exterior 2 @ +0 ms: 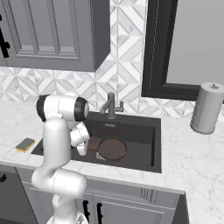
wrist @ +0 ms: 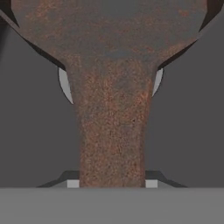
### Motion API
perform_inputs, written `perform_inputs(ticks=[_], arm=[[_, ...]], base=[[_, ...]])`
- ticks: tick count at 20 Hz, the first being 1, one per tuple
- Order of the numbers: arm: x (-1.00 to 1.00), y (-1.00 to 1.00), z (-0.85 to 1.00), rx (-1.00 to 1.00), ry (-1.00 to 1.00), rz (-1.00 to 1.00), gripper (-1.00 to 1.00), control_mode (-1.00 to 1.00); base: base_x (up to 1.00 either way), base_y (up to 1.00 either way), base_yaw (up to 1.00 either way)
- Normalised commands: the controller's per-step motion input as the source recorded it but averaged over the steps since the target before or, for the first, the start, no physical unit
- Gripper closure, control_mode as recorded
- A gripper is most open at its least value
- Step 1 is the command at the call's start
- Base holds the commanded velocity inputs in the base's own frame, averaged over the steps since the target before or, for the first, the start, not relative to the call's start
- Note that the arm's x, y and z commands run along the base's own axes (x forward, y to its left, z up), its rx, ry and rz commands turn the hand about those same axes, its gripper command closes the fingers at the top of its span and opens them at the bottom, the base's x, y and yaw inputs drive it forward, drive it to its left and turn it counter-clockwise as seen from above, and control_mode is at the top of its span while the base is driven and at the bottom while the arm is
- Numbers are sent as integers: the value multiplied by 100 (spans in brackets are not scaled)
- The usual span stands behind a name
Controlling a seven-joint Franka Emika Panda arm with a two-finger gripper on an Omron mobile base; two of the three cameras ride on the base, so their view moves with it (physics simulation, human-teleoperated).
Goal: Pick the pan and sponge and place them into the sink. Then turn on the water.
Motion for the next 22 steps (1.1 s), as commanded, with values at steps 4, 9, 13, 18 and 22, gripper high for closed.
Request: perform_inputs(ticks=[4,9,13,18,22], arm=[[38,17,-40,-8,0,-3,100,-100],[1,32,-48,-9,0,-6,-100,-100],[-16,13,-16,-1,-4,-5,-100,-100],[-28,0,0,1,-7,-2,-100,-100],[-43,8,39,5,-19,0,-100,-100]], base=[[0,0,0],[0,0,0],[0,0,0],[0,0,0],[0,0,0]])
